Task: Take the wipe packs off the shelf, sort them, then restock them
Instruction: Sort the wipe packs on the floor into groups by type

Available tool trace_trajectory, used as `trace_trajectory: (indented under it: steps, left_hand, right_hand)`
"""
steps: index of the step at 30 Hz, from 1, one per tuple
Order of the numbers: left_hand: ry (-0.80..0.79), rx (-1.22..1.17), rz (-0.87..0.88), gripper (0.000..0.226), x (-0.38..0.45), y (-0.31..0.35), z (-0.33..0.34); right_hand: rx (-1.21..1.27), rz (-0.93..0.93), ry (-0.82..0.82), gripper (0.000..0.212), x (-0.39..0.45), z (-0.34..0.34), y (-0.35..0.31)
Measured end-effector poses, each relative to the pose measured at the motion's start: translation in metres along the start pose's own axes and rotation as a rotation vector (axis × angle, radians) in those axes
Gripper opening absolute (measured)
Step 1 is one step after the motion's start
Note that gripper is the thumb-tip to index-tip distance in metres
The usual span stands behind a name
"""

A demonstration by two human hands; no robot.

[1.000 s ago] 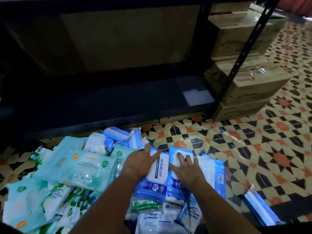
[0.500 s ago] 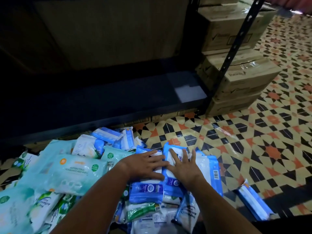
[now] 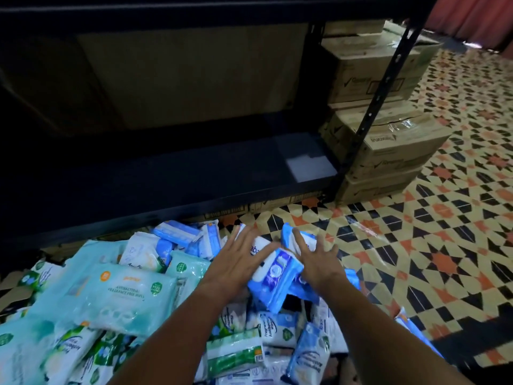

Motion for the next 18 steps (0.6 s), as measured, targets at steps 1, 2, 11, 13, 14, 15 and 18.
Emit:
trace_trajectory:
  steps: [1, 2, 11, 13, 14, 15, 18]
  left_hand:
    - [0.005, -0.032, -0.047, 0.125, 0.006, -0.003, -0.001]
    - [0.011, -0.056, -0.097, 0.123, 0.012, -0.007, -0.002]
    - [-0.101, -0.044, -0.455, 0.126, 0.055, -0.032, 0.014]
    - [-0.132, -0.060, -0.487, 0.125, 0.067, -0.037, 0.023]
    - [-0.149, -0.076, -0.498, 0.125, 0.073, -0.040, 0.029]
    - [-0.159, -0.092, -0.504, 0.126, 0.079, -0.042, 0.034]
    - [-0.148, -0.135, -0.491, 0.126, 0.100, -0.047, 0.045]
  right_hand:
    - [-0.032, 0.018, 0.013, 0.069, 0.003, -0.006, 0.006]
    - [-0.066, 0.027, 0.026, 0.063, 0.007, -0.011, 0.011]
    - [0.015, 0.144, -0.029, 0.099, 0.062, -0.013, 0.038]
    - [0.067, 0.172, -0.034, 0.104, 0.073, -0.017, 0.047]
    - [0.095, 0.185, -0.038, 0.106, 0.078, -0.019, 0.053]
    - [0.122, 0.200, -0.039, 0.106, 0.083, -0.020, 0.059]
    - [0.181, 0.224, -0.039, 0.108, 0.097, -0.019, 0.077]
Point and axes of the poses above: each hand's wrist, its own x-axis towards the middle knuckle, its own z-axis out of the palm, y = z × x, the point moved 7 cm from there along x, towards the middle knuckle, and after that the axes turned 8 degrees about -y, right-handed, at the moved point
